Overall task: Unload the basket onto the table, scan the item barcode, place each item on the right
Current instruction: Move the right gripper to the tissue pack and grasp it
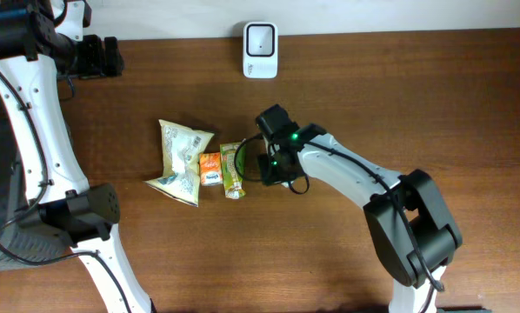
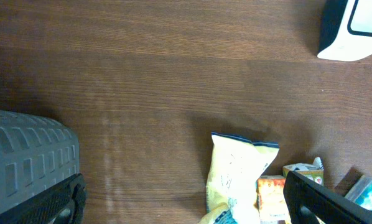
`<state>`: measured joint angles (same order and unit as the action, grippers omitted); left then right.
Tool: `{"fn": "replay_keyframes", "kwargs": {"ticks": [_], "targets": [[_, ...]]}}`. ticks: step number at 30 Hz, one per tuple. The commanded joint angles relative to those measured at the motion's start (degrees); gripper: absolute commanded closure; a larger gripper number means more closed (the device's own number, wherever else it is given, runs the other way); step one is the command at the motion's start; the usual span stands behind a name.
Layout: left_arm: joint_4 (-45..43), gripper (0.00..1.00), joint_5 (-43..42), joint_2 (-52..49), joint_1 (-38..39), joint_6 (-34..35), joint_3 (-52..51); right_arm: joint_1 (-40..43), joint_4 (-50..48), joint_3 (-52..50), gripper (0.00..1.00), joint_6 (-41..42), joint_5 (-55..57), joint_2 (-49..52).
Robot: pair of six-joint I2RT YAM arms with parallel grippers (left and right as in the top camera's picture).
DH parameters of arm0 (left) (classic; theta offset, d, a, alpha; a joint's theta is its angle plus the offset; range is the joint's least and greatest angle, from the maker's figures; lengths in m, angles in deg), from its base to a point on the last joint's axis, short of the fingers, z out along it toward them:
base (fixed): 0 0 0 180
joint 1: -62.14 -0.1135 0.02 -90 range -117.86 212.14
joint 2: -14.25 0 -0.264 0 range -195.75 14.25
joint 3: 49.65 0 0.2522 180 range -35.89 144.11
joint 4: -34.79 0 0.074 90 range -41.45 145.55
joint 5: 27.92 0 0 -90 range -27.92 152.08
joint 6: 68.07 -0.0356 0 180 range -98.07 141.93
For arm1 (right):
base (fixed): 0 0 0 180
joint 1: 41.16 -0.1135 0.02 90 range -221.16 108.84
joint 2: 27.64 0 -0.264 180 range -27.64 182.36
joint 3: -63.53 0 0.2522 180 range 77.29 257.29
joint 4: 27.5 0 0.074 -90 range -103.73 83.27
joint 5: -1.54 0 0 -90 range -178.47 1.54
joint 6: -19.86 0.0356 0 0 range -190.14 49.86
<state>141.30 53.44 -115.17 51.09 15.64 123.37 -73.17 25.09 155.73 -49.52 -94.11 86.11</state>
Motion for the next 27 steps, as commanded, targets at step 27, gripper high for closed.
{"fn": "replay_keyframes", "kwargs": {"ticks": [27], "targets": [[-0.04,0.01,-0.79,0.33,0.04,-0.70,0.42,12.83,16.26,-0.92,0.70,-25.92,-25.09,0.35]]}}
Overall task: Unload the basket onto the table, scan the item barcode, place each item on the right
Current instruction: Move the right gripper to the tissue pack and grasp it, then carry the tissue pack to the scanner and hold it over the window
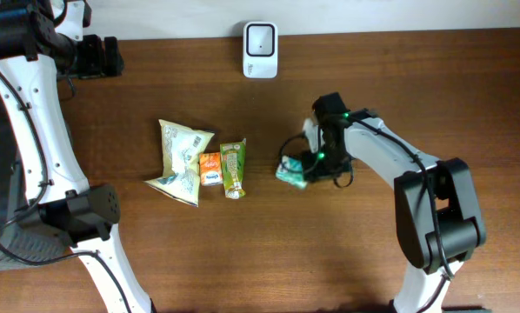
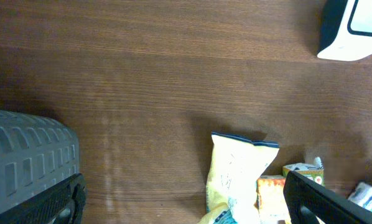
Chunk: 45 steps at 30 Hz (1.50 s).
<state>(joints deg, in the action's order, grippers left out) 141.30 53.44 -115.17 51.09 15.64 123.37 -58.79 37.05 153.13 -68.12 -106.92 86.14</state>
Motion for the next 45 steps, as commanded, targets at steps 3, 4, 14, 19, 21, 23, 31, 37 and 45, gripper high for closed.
{"fn": "replay_keyframes", "kwargs": {"ticks": [3,4,14,19,21,23,31,37,45], "targets": [[-0.04,0.01,-0.79,0.33,0.04,-0.70,0.42,-1.05,11.37,9.75,0.38,-7.82,-4.00,0.33],[-0.04,0.01,-0.79,0.33,0.04,-0.70,0.42,-1.05,11.39,11.74,0.35,-7.80,-1.36,0.33],[-0.04,0.01,-0.79,0.33,0.24,-0.70,0.42,0.68,6.62,10.62,0.52,-16.79,-0.63,6.62],[-0.04,0.01,-0.79,0.33,0.37,-0.70,0.42,1.14,5.86,8.02,0.75,-16.74,-2.97,6.73],[-0.04,0.01,-0.79,0.33,0.39,-0.70,0.42,1.20,5.07,6.86,0.88,-16.52,-4.07,6.73],[-0.04,0.01,-0.79,0.33,0.55,-0.70,0.42,1.60,5.11,6.91,0.96,-13.20,-4.07,6.36],[-0.15,0.01,-0.59,0.33,0.55,-0.70,0.42,12.20,14.01,14.38,0.96,-15.13,-39.80,-0.09],[-0.07,0.01,-0.59,0.33,0.48,-0.70,0.42,16.96,16.92,15.91,0.96,-18.08,-67.47,-0.09],[-0.04,0.01,-0.59,0.33,0.50,-0.70,0.42,16.90,24.50,26.40,0.96,-16.46,-70.49,-3.93]]}}
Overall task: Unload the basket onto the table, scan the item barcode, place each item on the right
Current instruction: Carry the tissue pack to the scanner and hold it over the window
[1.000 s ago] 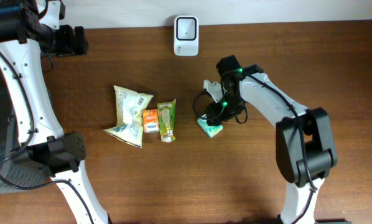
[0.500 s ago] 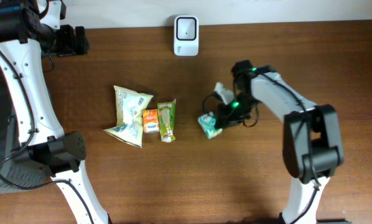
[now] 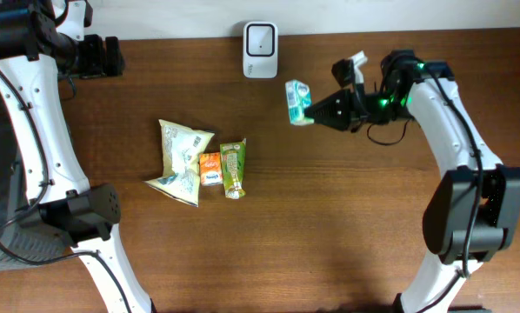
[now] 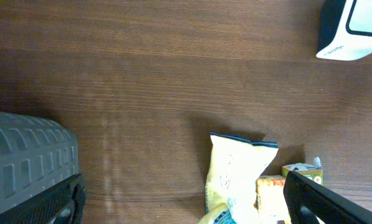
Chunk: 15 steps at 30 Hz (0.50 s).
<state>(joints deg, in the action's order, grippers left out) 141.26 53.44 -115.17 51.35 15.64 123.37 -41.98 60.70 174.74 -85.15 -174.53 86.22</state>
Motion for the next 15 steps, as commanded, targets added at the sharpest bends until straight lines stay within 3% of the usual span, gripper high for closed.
{"fn": "replay_keyframes", "kwargs": {"ticks": [1,7,10,15], "targets": [[-0.02,0.01,-0.59,0.33,0.24,-0.70,0.42,0.11,1.09,6.27,0.96,1.44,-2.89,-4.74],[-0.02,0.01,-0.59,0.33,0.13,-0.70,0.42,0.15,1.29,9.66,0.96,1.99,-0.81,-8.09],[-0.02,0.01,-0.59,0.33,0.13,-0.70,0.42,-1.97,0.92,9.66,0.96,8.39,24.20,-8.09],[-0.02,0.01,-0.59,0.33,0.13,-0.70,0.42,-13.44,-6.38,14.80,0.96,22.53,68.46,-7.48]]}}
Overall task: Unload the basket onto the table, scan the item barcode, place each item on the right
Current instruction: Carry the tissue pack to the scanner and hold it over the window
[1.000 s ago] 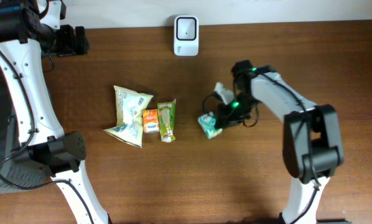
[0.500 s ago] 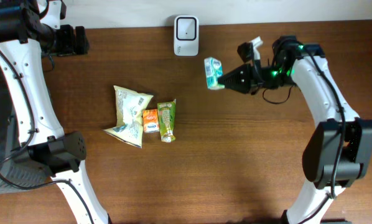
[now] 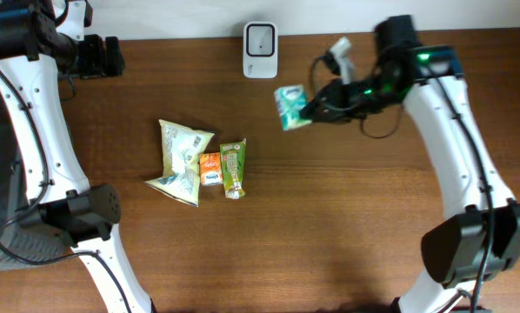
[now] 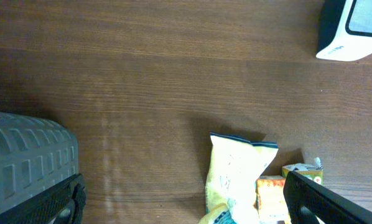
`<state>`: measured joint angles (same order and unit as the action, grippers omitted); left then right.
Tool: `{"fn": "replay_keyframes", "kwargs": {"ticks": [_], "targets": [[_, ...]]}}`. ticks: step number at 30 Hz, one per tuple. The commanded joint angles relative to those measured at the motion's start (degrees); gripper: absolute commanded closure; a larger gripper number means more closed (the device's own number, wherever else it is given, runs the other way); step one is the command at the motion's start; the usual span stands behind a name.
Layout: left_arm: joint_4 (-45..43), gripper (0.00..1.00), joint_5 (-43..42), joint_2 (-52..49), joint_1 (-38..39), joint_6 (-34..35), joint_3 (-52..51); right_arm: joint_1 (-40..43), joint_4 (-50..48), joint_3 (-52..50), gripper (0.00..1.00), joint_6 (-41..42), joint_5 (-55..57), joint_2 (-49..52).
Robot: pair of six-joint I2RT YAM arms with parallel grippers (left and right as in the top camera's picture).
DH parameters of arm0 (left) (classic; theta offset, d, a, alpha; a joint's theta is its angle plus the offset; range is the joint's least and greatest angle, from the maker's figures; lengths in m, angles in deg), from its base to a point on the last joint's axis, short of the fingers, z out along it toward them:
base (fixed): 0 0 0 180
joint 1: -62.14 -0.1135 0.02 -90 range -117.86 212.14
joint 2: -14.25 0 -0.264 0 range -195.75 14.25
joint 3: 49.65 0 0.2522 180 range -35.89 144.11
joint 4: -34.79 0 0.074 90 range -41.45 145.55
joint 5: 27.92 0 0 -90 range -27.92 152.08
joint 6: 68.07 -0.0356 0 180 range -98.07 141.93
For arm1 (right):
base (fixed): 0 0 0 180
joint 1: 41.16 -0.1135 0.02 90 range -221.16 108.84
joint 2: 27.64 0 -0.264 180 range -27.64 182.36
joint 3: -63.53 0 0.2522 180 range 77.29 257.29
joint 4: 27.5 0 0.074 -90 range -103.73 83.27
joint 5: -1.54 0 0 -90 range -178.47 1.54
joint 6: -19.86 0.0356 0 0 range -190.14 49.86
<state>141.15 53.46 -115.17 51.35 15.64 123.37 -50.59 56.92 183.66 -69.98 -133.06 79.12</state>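
Observation:
My right gripper (image 3: pixel 312 108) is shut on a small teal packet (image 3: pixel 288 106), holding it above the table, just below and to the right of the white barcode scanner (image 3: pixel 260 38). The scanner stands at the table's back edge and also shows in the left wrist view, the scanner (image 4: pixel 353 28) being at the top right. My left gripper (image 3: pixel 114 56) rests at the far back left, open and empty. Its black fingers (image 4: pixel 320 200) frame the bottom corners of the wrist view.
A yellow snack bag (image 3: pixel 182 159), an orange carton (image 3: pixel 210 168) and a green packet (image 3: pixel 233 168) lie side by side left of centre. The wrist view shows the bag (image 4: pixel 236 177) and carton (image 4: pixel 272 196). A grey ribbed object (image 4: pixel 24 158) sits at its left.
My right gripper has carried the teal packet a little to the left, nearer the scanner, and the arm's wrist has shifted. The left arm and the three items on the table have not moved.
My right gripper was first down beside the green packet in the row of items. Then it held the teal packet low, to the right of the row. Later it held the packet up to the right of the scanner, and now closer to it.

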Motion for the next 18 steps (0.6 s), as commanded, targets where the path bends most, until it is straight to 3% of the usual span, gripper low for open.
{"fn": "replay_keyframes", "kwargs": {"ticks": [1,4,7,13,18], "targets": [[0.09,0.01,-0.61,0.33,0.13,-0.70,0.42,-6.47,-3.37,8.48,0.96,7.69,34.01,0.48],[0.09,0.01,-0.61,0.33,0.13,-0.70,0.42,-12.66,-10.21,15.26,0.96,0.83,56.76,5.31],[0.09,0.01,-0.61,0.33,0.13,-0.70,0.42,-16.96,-26.77,15.19,0.96,-10.49,74.03,13.33],[0.09,0.01,-0.61,0.33,0.13,-0.70,0.42,-17.94,-54.64,15.17,0.96,-36.06,76.83,28.46],[0.09,0.01,-0.61,0.33,0.13,-0.70,0.42,-17.84,-61.77,15.15,0.96,-38.71,76.78,33.75]]}}
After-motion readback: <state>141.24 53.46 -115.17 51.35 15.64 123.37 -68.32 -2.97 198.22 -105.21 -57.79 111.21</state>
